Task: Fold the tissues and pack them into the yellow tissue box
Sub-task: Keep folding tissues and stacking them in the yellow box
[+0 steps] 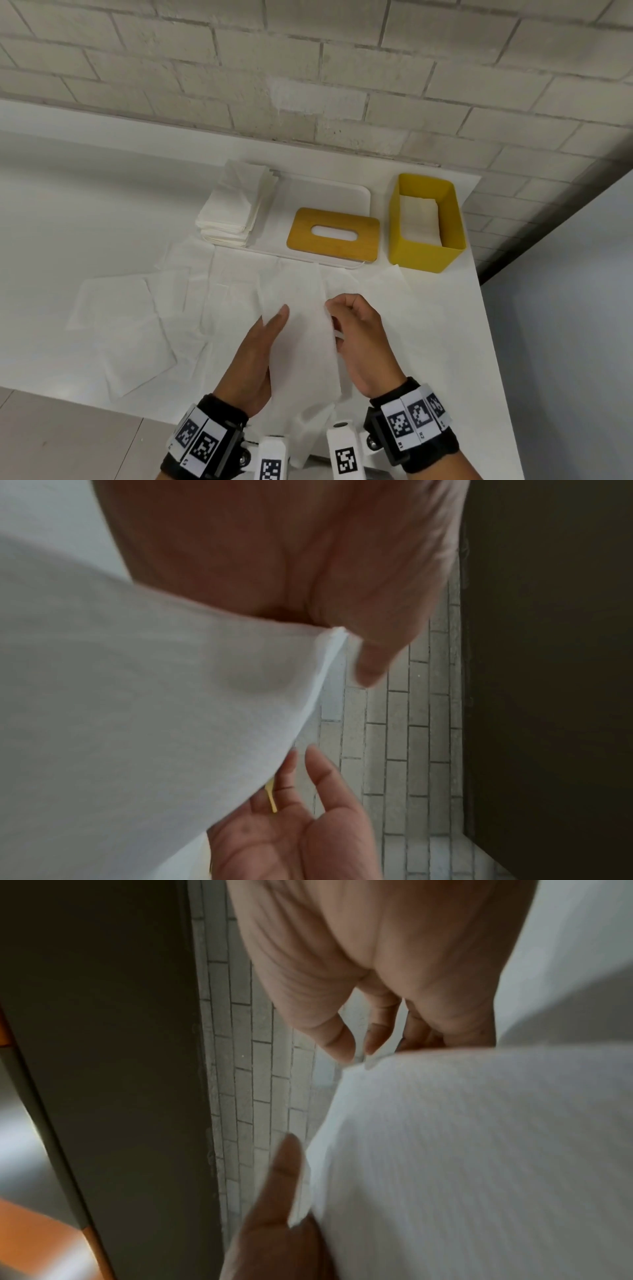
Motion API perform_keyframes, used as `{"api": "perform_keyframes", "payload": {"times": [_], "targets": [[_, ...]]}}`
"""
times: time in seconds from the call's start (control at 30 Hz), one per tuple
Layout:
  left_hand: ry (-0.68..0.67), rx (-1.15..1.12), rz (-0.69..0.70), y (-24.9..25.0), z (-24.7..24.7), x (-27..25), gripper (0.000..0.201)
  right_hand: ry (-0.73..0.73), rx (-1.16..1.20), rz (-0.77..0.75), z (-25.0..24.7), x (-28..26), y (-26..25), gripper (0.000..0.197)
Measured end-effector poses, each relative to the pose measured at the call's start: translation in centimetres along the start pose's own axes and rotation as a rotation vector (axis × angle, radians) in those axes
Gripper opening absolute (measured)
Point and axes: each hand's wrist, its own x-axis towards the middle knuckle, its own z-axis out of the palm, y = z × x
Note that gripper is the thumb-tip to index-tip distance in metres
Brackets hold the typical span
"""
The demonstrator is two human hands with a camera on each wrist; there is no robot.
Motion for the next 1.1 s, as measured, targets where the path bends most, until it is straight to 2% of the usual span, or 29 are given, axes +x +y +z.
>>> {"api": "perform_keyframes", "payload": {"times": [0.07,0.13,0.23,0.3,0.37,0.4,0.47,0.53,0.63,0.67,0.8,0.9,1.03,1.1], "targets": [[0.078,0.021,-0.019,-0.2,-0.6,0.3,0.035,-0.004,0.048,0.026,-1.1,0.2,-0.7,0.007],[0.126,0.017,-0.037,-0.5,-1.3,0.4,0.034,0.090,0.011,-0.017,-2.9,0.8,-1.2,0.003],[0.176,-0.008,-0.040,-0.2,-2.0,0.0,0.033,0.390,-0.443,-0.168,-8.1,2.8,-1.3,0.018],[0.212,-0.037,-0.036,0.1,-2.6,-0.2,0.032,0.512,-0.740,-0.049,-11.7,3.7,-1.6,0.043],[0.236,-0.054,-0.042,0.1,-3.3,-0.3,0.035,0.564,-0.857,0.144,-14.1,4.2,-1.6,0.069],[0.246,-0.053,-0.046,0.1,-3.6,-0.3,0.036,0.572,-0.900,0.191,-14.6,4.4,-1.4,0.077],[0.254,-0.042,-0.049,0.0,-3.7,-0.3,0.036,0.572,-0.948,0.210,-15.1,5.0,-0.8,0.078],[0.253,-0.025,-0.045,0.1,-3.7,-0.3,0.034,0.563,-0.886,0.198,-15.1,5.6,-0.6,0.065],[0.242,-0.001,-0.032,0.1,-3.5,-0.4,0.033,0.545,-0.826,0.159,-15.5,6.2,-0.6,0.027],[0.233,0.008,-0.028,0.2,-3.5,-0.4,0.032,0.539,-0.795,0.123,-15.7,6.2,-0.6,0.022],[0.227,0.017,-0.028,0.4,-3.3,-0.3,0.032,0.513,-0.497,-0.061,-16.3,5.3,-0.9,0.009],[0.232,0.016,-0.024,0.6,-3.2,0.0,0.034,0.481,-0.393,-0.200,-16.1,4.0,-2.8,0.002],[0.209,0.035,0.023,1.4,-2.7,0.1,0.027,0.366,-0.335,-0.386,-14.0,1.4,-6.8,0.012],[0.192,0.032,0.043,1.9,-2.4,0.3,0.026,0.291,-0.291,-0.418,-13.0,0.2,-8.4,0.016]]}}
